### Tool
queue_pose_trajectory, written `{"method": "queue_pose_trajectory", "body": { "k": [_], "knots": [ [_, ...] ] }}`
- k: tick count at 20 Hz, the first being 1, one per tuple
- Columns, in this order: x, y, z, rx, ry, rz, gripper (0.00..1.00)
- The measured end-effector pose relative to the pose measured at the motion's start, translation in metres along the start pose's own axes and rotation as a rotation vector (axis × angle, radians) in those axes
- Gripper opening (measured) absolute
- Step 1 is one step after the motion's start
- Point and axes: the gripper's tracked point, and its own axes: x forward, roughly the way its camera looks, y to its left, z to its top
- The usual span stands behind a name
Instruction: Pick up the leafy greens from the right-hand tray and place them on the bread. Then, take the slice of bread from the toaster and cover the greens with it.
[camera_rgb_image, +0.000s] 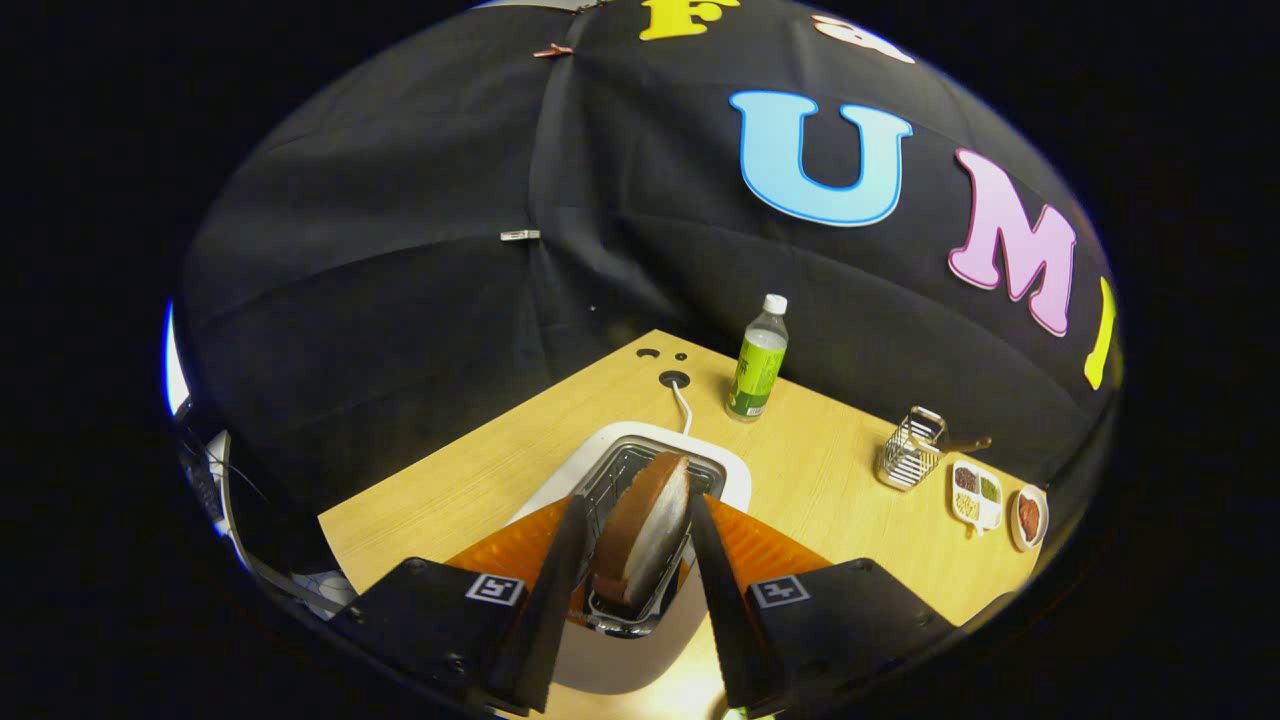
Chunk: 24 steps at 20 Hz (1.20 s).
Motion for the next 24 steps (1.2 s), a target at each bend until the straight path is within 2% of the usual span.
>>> {"method": "queue_pose_trajectory", "body": {
  "k": [1,4,7,11,16,20,24],
  "knots": [
    [0.003,-0.003,-0.001,0.031,0.017,-0.016,0.63],
    [0.007,-0.006,-0.004,0.115,0.046,-0.040,0.22],
    [0.004,-0.008,-0.002,0.111,0.036,-0.044,0.17],
    [-0.008,-0.007,0.006,0.125,0.019,0.002,0.16],
    [-0.041,-0.023,0.045,0.135,-0.075,0.031,0.16],
    [-0.078,-0.050,0.082,0.158,-0.159,0.042,0.16],
    [-0.114,-0.096,0.089,0.204,-0.190,0.009,0.16]
  ]
}}
